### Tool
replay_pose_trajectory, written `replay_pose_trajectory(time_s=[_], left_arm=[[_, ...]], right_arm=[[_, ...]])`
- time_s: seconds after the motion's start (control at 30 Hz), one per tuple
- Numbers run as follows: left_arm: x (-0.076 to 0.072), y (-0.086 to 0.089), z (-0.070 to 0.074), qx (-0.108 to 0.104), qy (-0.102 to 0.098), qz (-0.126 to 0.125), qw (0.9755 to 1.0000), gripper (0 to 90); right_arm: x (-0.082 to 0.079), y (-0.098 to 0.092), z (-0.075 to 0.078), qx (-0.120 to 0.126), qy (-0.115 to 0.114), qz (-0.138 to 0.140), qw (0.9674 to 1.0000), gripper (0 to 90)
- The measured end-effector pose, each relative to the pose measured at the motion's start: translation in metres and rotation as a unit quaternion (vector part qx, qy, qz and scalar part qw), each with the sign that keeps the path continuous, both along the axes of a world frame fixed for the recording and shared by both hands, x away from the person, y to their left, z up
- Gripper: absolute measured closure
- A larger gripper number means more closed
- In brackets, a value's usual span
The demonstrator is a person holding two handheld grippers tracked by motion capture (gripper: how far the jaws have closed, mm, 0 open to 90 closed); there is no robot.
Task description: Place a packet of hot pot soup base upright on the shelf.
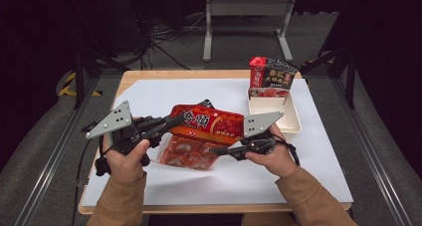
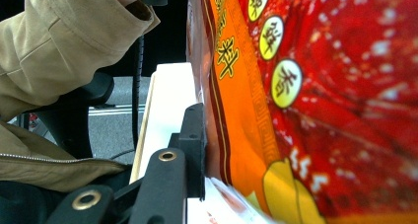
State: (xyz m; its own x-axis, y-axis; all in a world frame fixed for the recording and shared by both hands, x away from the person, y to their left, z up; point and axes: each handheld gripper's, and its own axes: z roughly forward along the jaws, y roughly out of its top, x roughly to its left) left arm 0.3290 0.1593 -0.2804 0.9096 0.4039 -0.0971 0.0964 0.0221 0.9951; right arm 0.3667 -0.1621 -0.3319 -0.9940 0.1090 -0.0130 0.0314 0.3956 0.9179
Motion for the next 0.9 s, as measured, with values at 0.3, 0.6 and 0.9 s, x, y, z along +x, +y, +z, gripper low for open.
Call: replay_pose_trajectory(time_s=[0.3,0.6,0.9], left_arm=[[0.003,-0.002,-0.003,0.008,0.013,0.001,0.9999,89.4],[0.005,-0.001,-0.004,0.014,0.016,0.019,0.9996,74.2],[0.012,0.003,-0.008,0.016,0.032,0.043,0.9984,47.7]], right_arm=[[0.001,-0.008,0.010,-0.029,0.015,-0.003,0.9995,70.8],[0.006,-0.020,0.025,-0.063,0.019,-0.030,0.9974,70.9],[0.015,-0.042,0.049,-0.088,0.019,-0.074,0.9932,70.9]])
